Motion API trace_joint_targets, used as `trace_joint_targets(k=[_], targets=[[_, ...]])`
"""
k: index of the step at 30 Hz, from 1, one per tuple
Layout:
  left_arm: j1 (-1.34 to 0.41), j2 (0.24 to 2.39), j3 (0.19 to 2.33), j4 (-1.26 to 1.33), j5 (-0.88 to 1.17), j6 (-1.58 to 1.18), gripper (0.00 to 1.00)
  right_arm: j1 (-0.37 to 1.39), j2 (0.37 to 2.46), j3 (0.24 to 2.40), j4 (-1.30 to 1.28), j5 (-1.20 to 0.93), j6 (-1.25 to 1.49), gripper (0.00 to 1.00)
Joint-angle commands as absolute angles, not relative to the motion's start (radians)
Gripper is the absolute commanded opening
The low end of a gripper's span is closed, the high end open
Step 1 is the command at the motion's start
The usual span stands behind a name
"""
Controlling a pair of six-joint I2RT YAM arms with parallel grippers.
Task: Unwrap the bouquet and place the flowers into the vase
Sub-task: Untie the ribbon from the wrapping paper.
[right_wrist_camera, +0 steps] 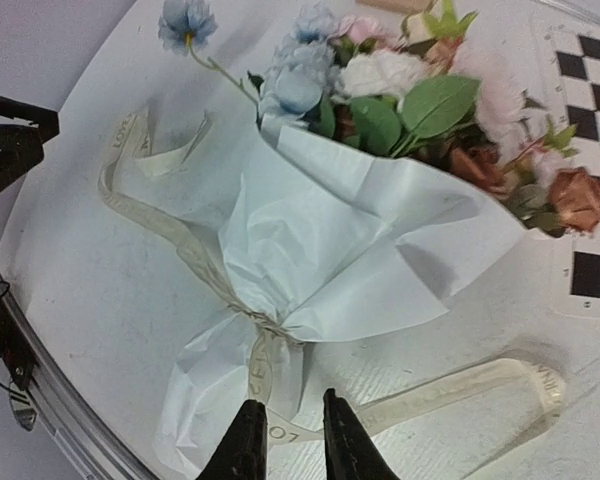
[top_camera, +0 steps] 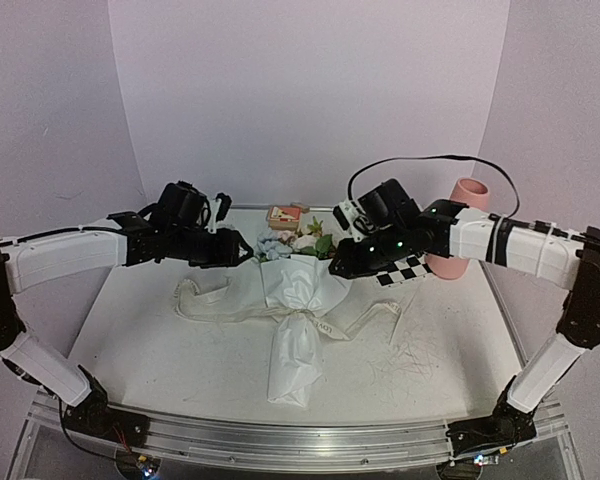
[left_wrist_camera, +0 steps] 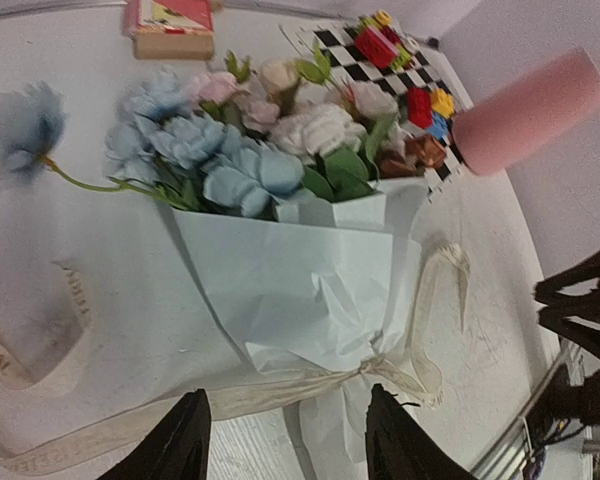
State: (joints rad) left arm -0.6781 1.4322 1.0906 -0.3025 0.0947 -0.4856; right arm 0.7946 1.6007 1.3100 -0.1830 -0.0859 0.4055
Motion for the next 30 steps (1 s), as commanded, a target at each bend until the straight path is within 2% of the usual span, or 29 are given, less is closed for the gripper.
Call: trace_joint_targets(k=[1, 7, 11, 16, 30], targets=[[-0.685, 1.499, 1.134, -0.231, 0.373, -0.521, 0.52, 0.798, 1.694, 1.357, -0.157, -0.249, 0.419, 0.21], [-0.72, 1.617, 1.133, -0.229, 0.424, -0.546, 0.5, 0.799, 1.779, 1.352, -0.151, -0.251, 0.497, 0.25], [-0.737, 1.67, 1.139, -0.23, 0.395, -0.583, 0.6, 0.8, 1.822, 1.342, -0.15, -0.257, 0.573, 0.35], [-0.756, 1.744, 1.179, -0.23, 0.38, -0.62, 0.66, 0.806, 1.859, 1.352, -0.147, -0.247, 0.667, 0.51], [-0.759, 1.884, 1.252, -0.251, 0.275, -0.731, 0.68, 0.808, 2.002, 1.431, -0.186, -0.206, 0.818, 0.55]])
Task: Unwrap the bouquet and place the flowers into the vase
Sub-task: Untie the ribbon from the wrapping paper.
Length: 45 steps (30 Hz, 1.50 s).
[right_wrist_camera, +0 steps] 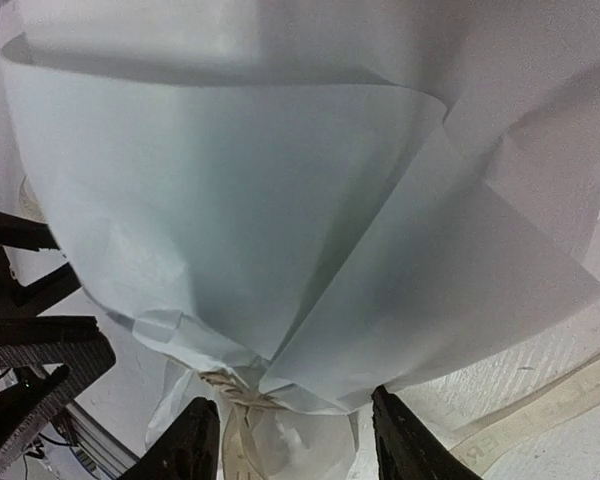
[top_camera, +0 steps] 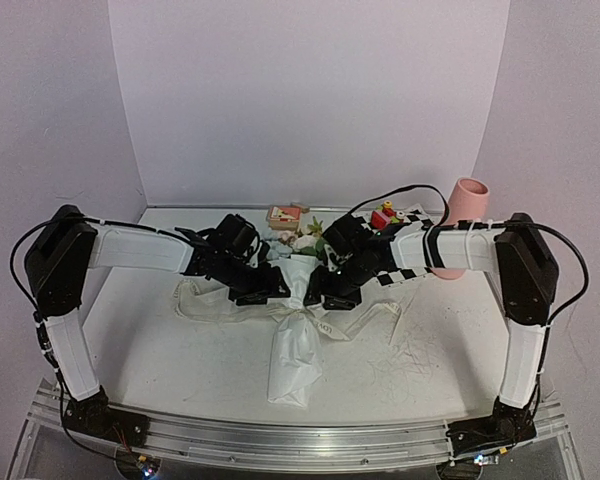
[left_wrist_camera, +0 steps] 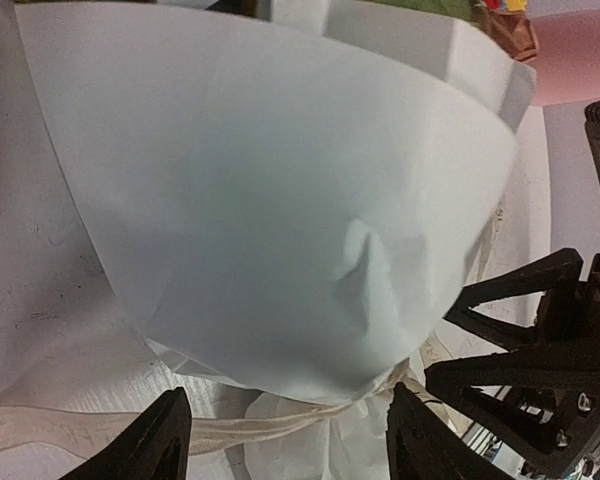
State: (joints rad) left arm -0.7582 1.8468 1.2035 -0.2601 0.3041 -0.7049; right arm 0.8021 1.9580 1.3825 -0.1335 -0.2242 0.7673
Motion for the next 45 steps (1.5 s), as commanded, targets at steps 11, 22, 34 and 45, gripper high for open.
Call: trace_joint_targets(k=[11, 22, 34, 45], targets=[[-0.738, 1.914, 1.239, -0.367, 0.16, -0.673, 0.59, 0.806, 1.967, 1.368, -0.31, 0.007, 0.824, 0.51], [-0.735, 1.802, 1.256, -0.376, 0.137, -0.58, 0.6, 0.807, 1.824, 1.333, -0.368, 0.193, 0.765, 0.46], [-0.736, 1.77, 1.303, -0.342, 0.307, -0.557, 0.68, 0.807, 1.8, 1.367, -0.178, -0.137, 0.59, 0.43], [-0.736, 1.86, 1.261, -0.343, 0.257, -0.659, 0.79, 0.808, 1.916, 1.375, -0.238, -0.052, 0.851, 0.64]])
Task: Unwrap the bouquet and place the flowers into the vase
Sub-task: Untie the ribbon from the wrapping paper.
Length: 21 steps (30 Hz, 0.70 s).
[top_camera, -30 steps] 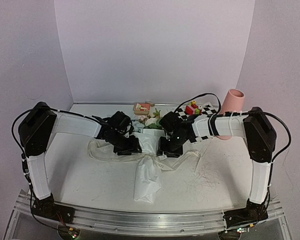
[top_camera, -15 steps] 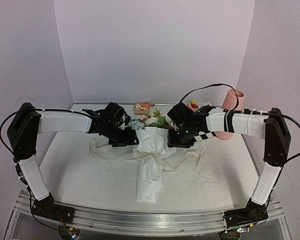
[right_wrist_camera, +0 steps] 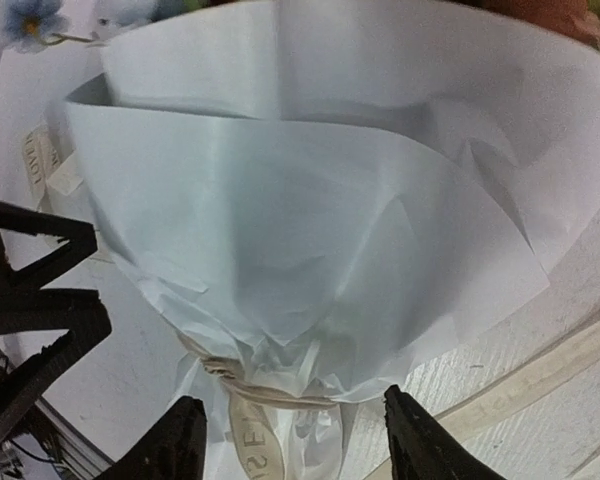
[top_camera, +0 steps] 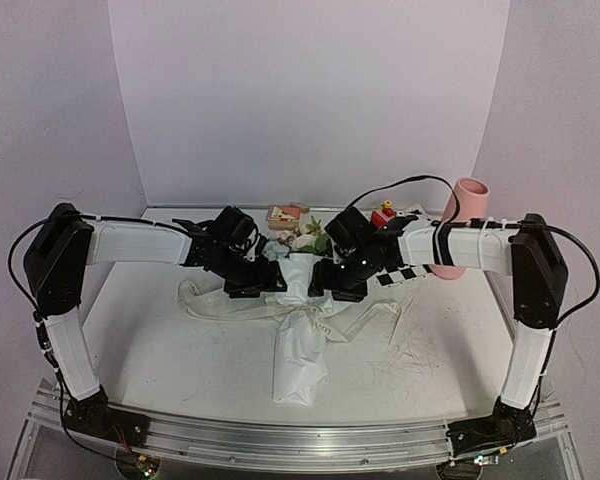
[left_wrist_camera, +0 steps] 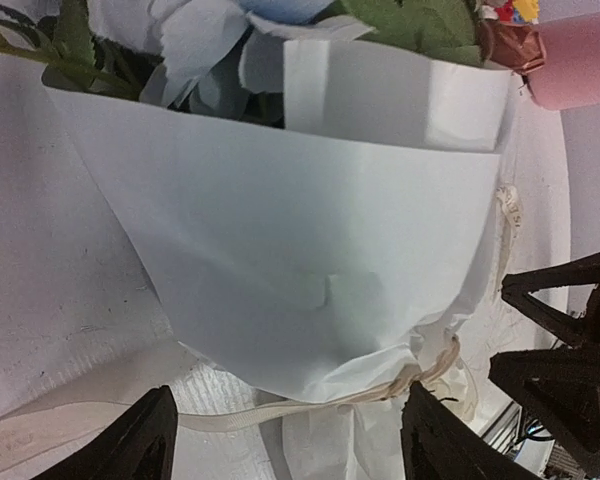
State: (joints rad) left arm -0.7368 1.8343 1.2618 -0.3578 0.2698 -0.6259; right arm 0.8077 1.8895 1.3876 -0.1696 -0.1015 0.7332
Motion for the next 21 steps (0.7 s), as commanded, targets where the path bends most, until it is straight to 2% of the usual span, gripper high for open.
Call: trace_joint_targets(k=[1, 4, 9, 15, 21], targets=[[-0.736, 1.869, 1.262, -0.343, 0.261, -0.658, 0.79, 0.807, 1.921, 1.367, -0.239, -0.047, 0.858, 0.64], [-0.736, 1.898, 1.271, -0.364, 0.264, -0.646, 0.79, 0.808, 1.947, 1.359, -0.252, -0.038, 0.861, 0.64], [-0.724, 1.898, 1.254, -0.449, 0.137, -0.602, 0.74, 0.806, 1.986, 1.365, -0.339, 0.025, 0.849, 0.62], [-0.7, 1.886, 1.201, -0.496, 0.042, -0.529, 0.71, 0.803, 1.93, 1.306, -0.373, 0.118, 0.793, 0.59], [-0.7, 1.821, 1.251, -0.549, -0.044, -0.458, 0.72, 0.796, 1.872, 1.323, -0.426, 0.217, 0.738, 0.59]])
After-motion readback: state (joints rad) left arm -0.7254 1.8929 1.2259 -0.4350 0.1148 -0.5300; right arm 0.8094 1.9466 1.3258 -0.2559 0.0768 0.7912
